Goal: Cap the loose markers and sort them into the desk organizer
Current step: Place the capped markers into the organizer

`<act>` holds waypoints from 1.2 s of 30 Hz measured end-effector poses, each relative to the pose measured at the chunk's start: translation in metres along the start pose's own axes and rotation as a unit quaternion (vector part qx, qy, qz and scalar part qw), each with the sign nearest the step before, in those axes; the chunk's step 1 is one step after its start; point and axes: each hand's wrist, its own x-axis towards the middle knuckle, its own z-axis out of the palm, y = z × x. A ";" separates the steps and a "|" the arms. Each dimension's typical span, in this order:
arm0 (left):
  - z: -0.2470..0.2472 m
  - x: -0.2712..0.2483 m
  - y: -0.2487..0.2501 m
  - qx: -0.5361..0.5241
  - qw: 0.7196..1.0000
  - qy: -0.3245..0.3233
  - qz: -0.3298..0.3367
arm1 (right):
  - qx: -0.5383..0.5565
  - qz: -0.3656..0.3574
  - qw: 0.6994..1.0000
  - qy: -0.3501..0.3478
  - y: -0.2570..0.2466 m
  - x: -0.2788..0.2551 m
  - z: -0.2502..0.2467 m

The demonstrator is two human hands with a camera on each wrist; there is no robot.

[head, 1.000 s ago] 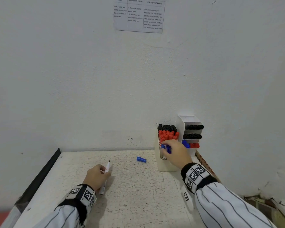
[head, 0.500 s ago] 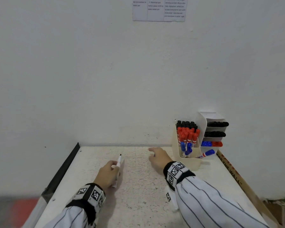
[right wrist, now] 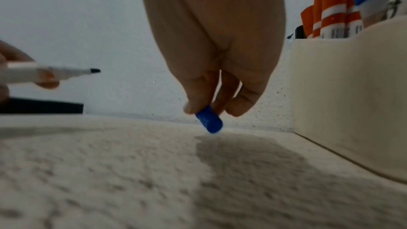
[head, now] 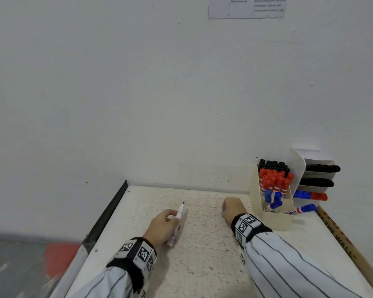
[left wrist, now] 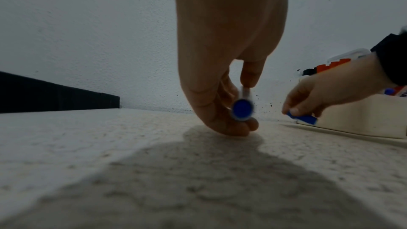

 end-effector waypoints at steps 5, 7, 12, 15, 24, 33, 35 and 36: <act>0.008 -0.004 0.004 0.018 0.999 -0.006 0.043 | 0.309 -0.088 0.947 0.003 -0.014 -0.016 -0.008; 0.011 -0.006 0.006 0.031 0.997 -0.013 0.062 | 0.315 -0.135 0.939 -0.007 -0.018 -0.026 -0.015; 0.018 -0.010 0.011 0.045 0.994 -0.020 0.094 | 0.249 -0.232 0.940 -0.004 -0.013 -0.039 -0.025; 0.023 -0.014 0.015 0.063 0.990 -0.042 0.117 | 0.259 -0.224 0.939 -0.010 -0.005 -0.045 -0.025; 0.035 -0.026 0.032 0.122 0.970 -0.048 0.203 | 0.238 -0.240 0.941 -0.035 0.018 -0.067 -0.039; 0.048 -0.036 0.044 0.160 0.957 -0.111 0.216 | 0.193 -0.272 0.941 -0.055 0.035 -0.083 -0.054; 0.052 -0.040 0.048 0.135 0.962 -0.131 0.200 | 0.192 -0.280 0.939 -0.054 0.036 -0.087 -0.056; 0.054 -0.042 0.051 0.115 0.966 -0.139 0.187 | 0.203 -0.277 0.938 -0.049 0.038 -0.089 -0.057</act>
